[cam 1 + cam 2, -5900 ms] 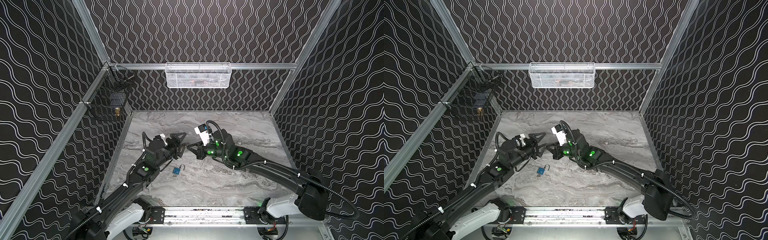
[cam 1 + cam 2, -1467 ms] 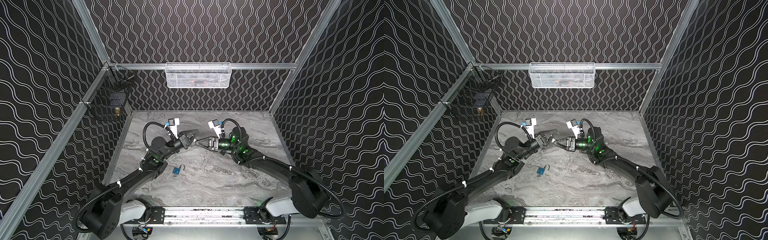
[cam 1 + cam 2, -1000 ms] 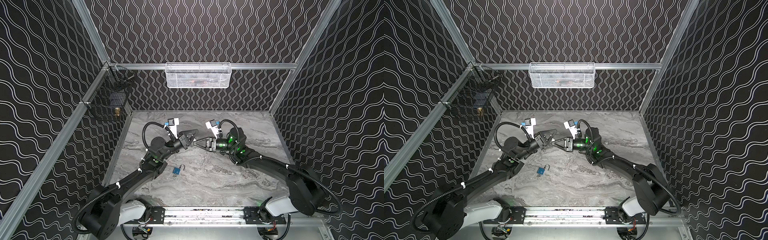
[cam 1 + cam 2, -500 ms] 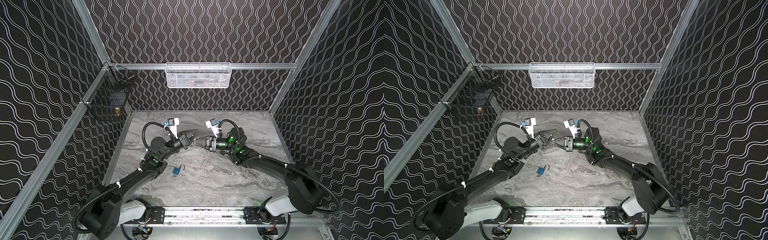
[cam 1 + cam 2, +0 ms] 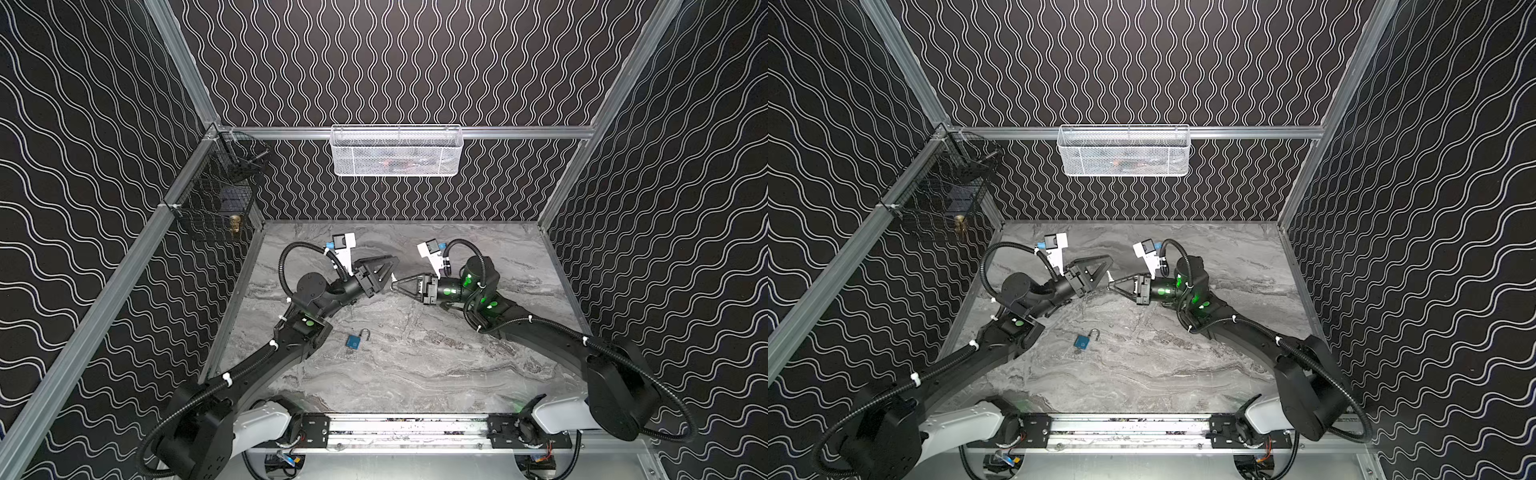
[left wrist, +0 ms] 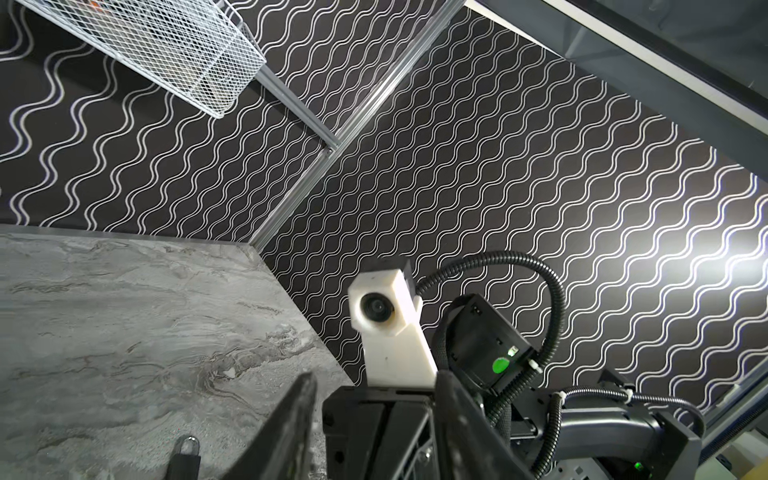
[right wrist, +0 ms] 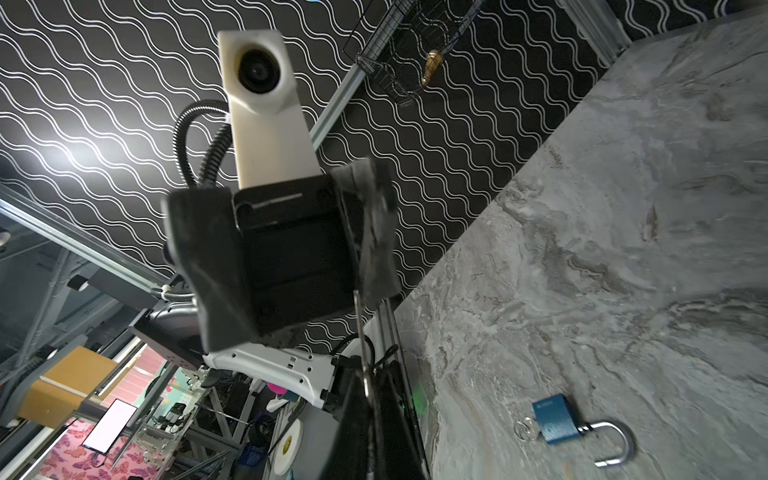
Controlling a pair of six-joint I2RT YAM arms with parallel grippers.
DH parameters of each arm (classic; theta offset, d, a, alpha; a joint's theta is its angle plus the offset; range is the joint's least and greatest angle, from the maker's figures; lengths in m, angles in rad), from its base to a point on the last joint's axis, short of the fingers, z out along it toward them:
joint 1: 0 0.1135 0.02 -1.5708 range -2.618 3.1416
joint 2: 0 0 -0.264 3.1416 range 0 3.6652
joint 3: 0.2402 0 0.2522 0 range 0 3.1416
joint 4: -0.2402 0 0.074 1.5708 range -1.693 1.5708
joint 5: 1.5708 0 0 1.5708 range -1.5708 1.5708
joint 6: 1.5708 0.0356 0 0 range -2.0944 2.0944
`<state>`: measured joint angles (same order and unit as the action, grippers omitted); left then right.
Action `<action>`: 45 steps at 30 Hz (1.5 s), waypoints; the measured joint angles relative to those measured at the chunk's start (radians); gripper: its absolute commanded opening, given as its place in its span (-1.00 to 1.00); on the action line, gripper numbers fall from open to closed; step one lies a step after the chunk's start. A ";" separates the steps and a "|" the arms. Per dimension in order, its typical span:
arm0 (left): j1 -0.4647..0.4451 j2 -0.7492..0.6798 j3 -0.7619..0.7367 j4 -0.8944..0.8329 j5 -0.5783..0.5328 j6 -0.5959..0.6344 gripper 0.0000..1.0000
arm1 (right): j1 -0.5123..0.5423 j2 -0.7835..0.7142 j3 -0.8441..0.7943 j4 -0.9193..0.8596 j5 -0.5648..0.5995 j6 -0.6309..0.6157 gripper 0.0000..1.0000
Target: Unlock with the key
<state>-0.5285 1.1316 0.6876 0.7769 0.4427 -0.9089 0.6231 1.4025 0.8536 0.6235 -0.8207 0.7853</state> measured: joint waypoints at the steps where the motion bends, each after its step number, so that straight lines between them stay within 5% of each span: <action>1: 0.000 -0.013 0.006 -0.030 -0.011 0.005 0.23 | -0.006 -0.010 -0.004 -0.026 0.004 -0.017 -1.00; 7: 0.000 -0.041 0.087 -0.301 -0.089 0.048 0.40 | -0.053 -0.106 -0.047 -0.199 0.013 -0.099 -1.00; 15: -0.070 0.093 0.218 -0.640 -0.148 0.106 0.45 | -0.161 -0.209 -0.086 -0.485 0.069 -0.177 -1.00; 31: -0.354 0.582 0.652 -1.072 -0.396 0.332 0.46 | -0.433 -0.280 -0.215 -0.825 0.187 -0.198 -1.00; 45: -0.402 1.015 1.041 -1.289 -0.509 0.469 0.35 | -0.555 -0.246 -0.261 -0.852 0.191 -0.209 -1.00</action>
<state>-0.9310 2.1471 1.7290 -0.5121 -0.0662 -0.4397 0.0685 1.1561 0.5930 -0.2283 -0.6300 0.5766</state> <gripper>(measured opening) 0.678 0.055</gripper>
